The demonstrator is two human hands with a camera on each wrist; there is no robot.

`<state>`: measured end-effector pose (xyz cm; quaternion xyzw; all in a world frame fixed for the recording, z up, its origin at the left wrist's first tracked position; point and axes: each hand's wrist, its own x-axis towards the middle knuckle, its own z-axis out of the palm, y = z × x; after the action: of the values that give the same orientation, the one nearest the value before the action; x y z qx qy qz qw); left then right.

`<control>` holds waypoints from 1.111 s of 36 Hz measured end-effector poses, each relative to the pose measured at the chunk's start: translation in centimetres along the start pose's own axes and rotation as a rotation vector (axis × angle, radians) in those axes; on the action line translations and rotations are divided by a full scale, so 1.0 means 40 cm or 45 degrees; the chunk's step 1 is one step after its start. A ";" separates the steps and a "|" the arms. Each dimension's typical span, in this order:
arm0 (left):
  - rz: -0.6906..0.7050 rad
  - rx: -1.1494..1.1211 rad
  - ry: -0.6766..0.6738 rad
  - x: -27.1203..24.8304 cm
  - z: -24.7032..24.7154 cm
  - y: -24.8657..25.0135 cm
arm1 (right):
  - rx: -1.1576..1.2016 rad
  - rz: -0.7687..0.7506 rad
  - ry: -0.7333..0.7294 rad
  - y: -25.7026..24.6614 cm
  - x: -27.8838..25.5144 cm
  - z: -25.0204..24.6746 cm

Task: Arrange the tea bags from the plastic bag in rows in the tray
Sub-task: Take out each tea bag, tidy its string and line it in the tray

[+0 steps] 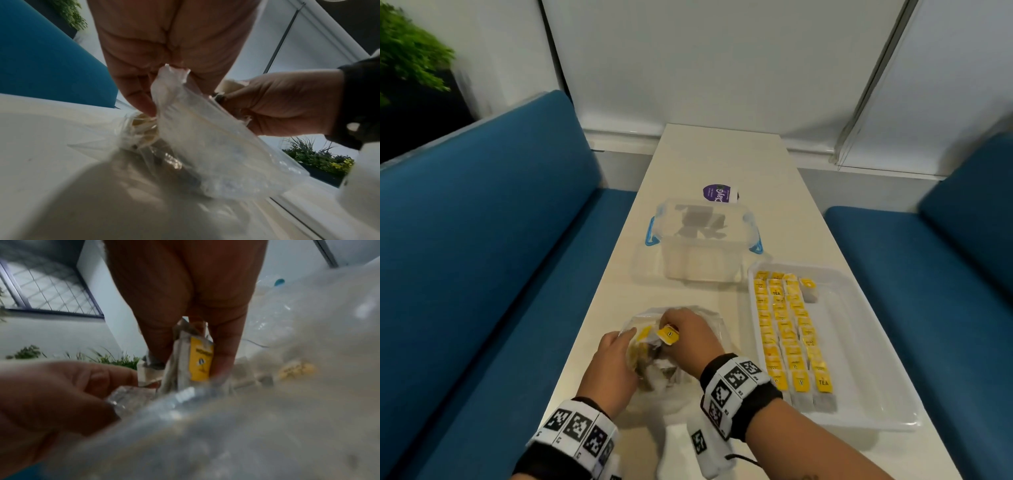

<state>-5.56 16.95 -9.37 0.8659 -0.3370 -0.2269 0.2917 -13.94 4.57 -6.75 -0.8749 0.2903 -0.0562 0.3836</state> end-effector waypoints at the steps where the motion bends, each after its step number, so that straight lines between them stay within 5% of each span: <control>1: 0.005 0.006 0.033 0.001 0.001 0.001 | 0.029 -0.009 0.017 -0.001 -0.002 -0.008; 10: -0.013 -0.090 0.413 0.000 -0.020 0.094 | 0.456 -0.040 0.122 0.012 -0.004 -0.124; 17: 0.070 -0.774 0.483 -0.003 -0.028 0.216 | 0.806 -0.125 0.040 0.008 -0.017 -0.247; 22: -0.126 -1.520 0.106 0.002 -0.006 0.332 | 0.895 -0.191 0.030 0.012 -0.041 -0.324; 29: -0.263 -2.093 -0.382 -0.002 0.084 0.471 | 0.215 -0.496 0.273 0.077 -0.082 -0.366; 34: -0.293 -2.239 -0.490 0.009 0.149 0.514 | -0.281 -0.606 0.313 0.157 -0.105 -0.366; 40: -0.345 -2.301 -0.510 0.030 0.239 0.537 | -0.284 -0.640 0.245 0.218 -0.136 -0.386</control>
<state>-20.07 -0.22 -2.40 0.2875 0.0272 -0.5799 0.7618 -27.43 -6.99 -1.42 -0.9468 0.1039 -0.1998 0.2298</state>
